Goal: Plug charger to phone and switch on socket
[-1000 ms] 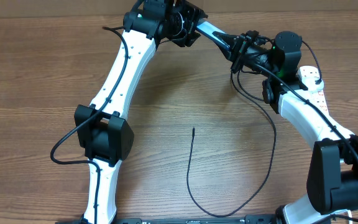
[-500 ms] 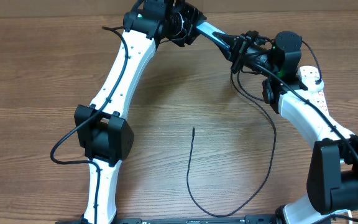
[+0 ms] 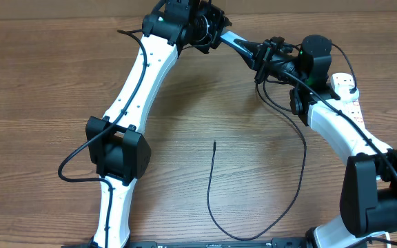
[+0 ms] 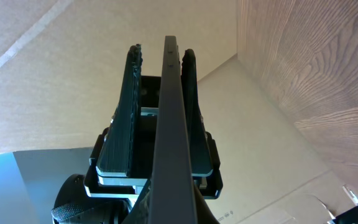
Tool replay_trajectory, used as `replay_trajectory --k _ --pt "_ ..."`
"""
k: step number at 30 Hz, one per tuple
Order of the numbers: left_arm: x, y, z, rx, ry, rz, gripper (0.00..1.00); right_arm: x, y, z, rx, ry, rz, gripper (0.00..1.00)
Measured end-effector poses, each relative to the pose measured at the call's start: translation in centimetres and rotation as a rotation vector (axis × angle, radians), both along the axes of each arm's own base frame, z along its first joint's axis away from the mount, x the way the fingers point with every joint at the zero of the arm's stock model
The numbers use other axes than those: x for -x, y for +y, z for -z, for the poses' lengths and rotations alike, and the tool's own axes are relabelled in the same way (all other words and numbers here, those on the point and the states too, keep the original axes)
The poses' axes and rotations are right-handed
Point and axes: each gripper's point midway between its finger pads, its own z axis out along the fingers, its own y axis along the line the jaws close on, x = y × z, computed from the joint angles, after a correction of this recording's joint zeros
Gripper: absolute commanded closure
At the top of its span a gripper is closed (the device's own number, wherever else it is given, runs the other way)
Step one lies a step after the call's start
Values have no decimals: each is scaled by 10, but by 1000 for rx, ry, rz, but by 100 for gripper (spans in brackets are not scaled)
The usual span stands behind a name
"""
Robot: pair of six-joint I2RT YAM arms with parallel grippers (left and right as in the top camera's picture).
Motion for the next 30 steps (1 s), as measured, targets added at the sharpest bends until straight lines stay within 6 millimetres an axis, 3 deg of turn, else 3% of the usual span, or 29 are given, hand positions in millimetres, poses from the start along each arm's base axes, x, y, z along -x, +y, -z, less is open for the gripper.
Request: replay_trajectory --k 19,21,27,29,30 --pt "0 0 0 -6 -4 0 96 -3 -2 -1 2 -7 18 95" --pt "0 0 0 -6 -4 0 96 -3 -2 -1 2 -8 18 83" --pt "2 1 2 -11 7 -1 96 -2 -1 -3 -1 -15 10 72" --pt "1 0 2 -13 4 -5 96 1 3 -3 0 -16 -11 51" --pt "1 0 2 -15 2 -8 96 3 4 -3 0 -19 -19 20"
